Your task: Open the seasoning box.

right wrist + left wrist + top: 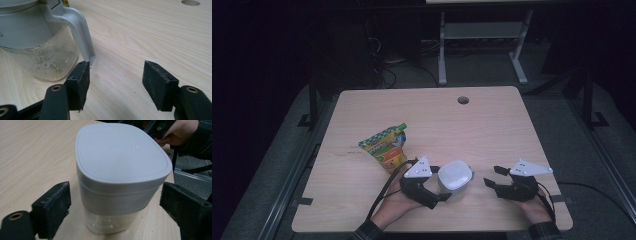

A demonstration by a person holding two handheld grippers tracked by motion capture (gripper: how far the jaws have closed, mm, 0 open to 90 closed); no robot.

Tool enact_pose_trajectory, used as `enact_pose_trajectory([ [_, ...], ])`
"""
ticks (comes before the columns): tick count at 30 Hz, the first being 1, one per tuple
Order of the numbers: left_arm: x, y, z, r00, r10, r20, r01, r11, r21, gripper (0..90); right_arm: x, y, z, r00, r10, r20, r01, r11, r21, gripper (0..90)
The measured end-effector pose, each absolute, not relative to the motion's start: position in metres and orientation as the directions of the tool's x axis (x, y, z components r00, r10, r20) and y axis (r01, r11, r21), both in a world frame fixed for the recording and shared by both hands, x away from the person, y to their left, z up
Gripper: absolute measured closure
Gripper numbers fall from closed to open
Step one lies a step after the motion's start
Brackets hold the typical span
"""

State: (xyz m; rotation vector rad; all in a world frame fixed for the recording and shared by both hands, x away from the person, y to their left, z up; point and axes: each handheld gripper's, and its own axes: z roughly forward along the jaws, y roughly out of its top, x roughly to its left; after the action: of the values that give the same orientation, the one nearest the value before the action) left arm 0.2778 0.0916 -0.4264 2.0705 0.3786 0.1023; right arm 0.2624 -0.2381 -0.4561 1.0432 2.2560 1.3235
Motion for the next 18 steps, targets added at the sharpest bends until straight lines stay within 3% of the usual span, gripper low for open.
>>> enact_pose_trajectory([
  [18, 0.2755, 0.0929, -0.4229, 0.951, 0.298, -0.08, 0.216, -0.459, 0.862, 19.2, 0.2625, -0.2381, -0.4562, -0.682, 0.727, 0.082, 0.427, 0.303, 0.852, 38.3],
])
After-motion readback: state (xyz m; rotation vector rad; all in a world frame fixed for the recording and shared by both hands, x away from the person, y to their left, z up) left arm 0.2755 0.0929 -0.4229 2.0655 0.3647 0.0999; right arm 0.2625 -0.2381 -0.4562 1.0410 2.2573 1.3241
